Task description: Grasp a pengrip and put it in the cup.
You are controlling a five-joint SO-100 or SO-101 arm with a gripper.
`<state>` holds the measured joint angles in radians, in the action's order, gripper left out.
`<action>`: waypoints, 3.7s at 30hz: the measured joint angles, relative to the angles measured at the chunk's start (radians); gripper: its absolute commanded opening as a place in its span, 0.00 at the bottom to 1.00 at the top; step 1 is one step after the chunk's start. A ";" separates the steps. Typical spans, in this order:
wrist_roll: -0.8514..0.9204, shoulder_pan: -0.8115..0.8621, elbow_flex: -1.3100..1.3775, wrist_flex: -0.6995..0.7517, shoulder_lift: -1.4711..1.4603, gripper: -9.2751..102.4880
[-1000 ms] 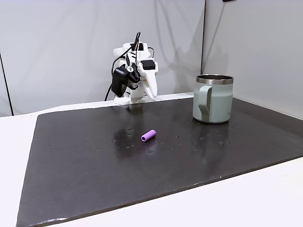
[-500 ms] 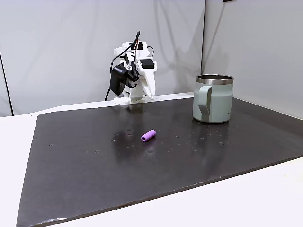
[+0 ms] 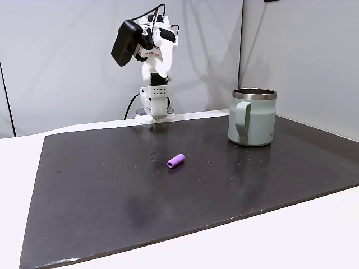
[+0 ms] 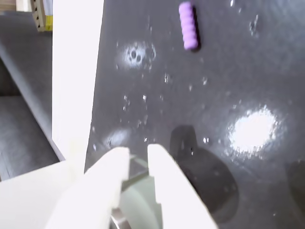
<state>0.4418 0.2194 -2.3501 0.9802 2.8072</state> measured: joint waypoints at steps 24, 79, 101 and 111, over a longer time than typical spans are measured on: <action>0.014 -0.034 0.953 0.290 -1.301 0.11; 0.336 -0.006 2.316 0.815 -2.329 0.08; 0.129 -0.400 1.542 0.819 -1.057 0.08; -0.272 -0.663 1.689 0.819 -1.275 0.08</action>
<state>0.1703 -0.4433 -0.6611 1.7994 1.5324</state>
